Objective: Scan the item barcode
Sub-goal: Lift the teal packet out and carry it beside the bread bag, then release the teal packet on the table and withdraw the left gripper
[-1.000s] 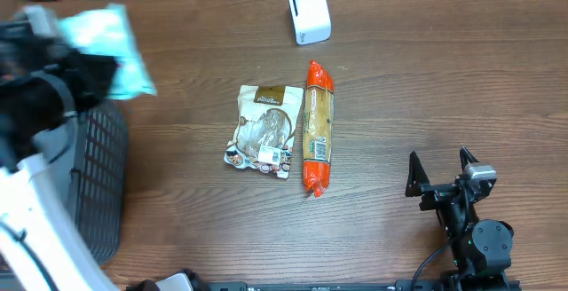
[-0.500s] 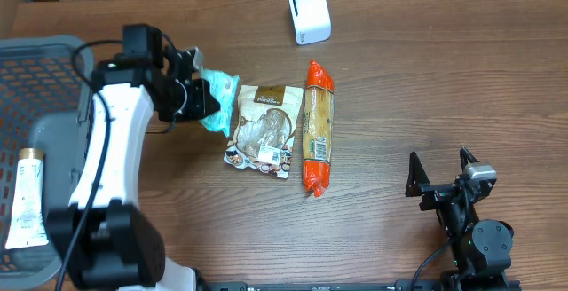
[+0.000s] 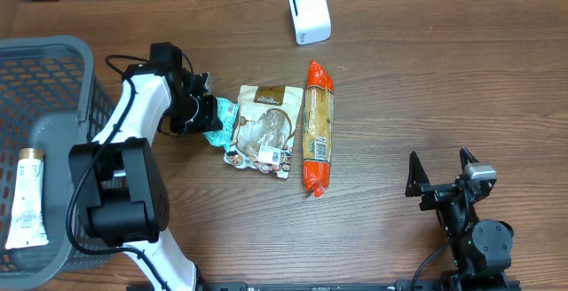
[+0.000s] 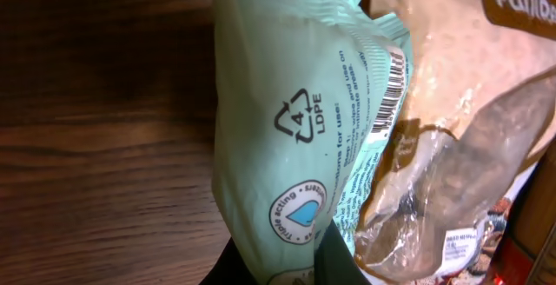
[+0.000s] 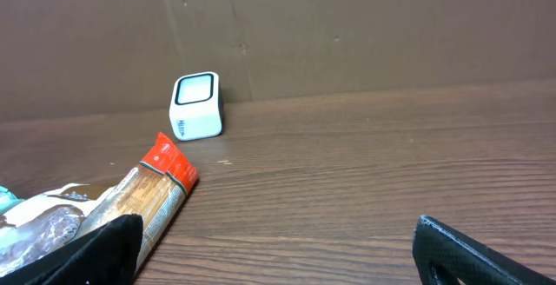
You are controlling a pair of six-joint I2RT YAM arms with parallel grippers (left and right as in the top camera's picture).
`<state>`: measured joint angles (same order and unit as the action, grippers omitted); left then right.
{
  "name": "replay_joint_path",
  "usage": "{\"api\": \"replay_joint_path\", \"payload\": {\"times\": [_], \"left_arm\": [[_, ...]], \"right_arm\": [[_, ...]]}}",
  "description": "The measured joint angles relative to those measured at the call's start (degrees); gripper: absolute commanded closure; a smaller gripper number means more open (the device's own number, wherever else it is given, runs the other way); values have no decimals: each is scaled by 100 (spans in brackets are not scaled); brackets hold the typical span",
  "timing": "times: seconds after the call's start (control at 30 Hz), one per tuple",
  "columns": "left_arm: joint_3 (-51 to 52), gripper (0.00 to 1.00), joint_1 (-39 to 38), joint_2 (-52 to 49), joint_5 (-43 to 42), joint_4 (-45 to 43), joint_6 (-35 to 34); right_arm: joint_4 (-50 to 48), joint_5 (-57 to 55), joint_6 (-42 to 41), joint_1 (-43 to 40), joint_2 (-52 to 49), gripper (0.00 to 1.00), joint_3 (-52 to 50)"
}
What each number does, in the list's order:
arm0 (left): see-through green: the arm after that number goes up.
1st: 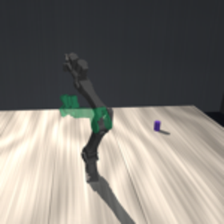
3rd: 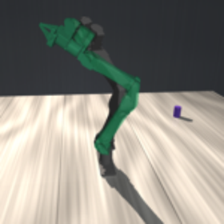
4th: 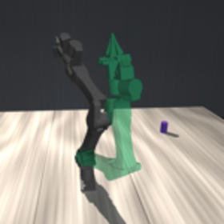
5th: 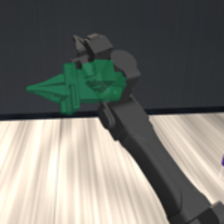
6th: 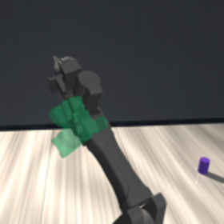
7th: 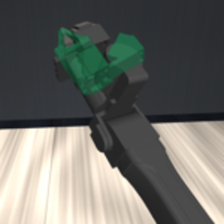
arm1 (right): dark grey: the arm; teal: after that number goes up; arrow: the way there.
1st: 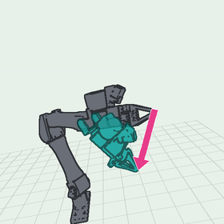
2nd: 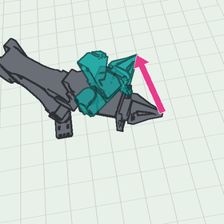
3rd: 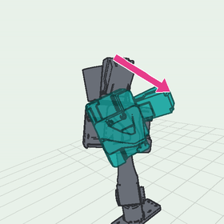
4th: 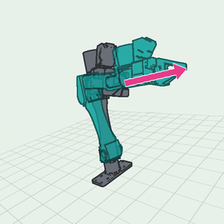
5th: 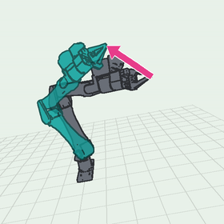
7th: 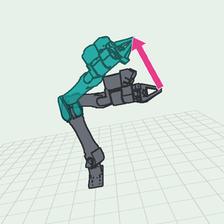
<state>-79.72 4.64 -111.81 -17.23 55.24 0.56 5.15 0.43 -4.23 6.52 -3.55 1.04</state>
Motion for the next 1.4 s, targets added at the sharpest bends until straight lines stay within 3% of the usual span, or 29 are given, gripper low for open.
{"api": "replay_joint_path", "payload": {"times": [0.37,0.67,0.7,0.8,0.9,1.13,1.4], "left_arm": [[286,96,-684,0,-114,-678,-909],[332,96,-975,2,35,-715,-1561],[332,85,-960,0,52,-713,-1604],[332,25,-938,2,76,-710,-1718],[332,2,-940,0,55,-651,-1707],[-271,0,-850,2,153,452,-1690],[-2959,0,-564,575,719,2028,-1650]], "right_arm": [[0,0,0,0,0,0,0],[2,0,0,0,0,0,0],[2,-2,-2,0,0,0,0],[0,0,-2,0,0,0,0],[0,0,2,0,0,0,0],[4,-2,0,0,0,0,0],[0,-2,2,0,0,0,0]]}}
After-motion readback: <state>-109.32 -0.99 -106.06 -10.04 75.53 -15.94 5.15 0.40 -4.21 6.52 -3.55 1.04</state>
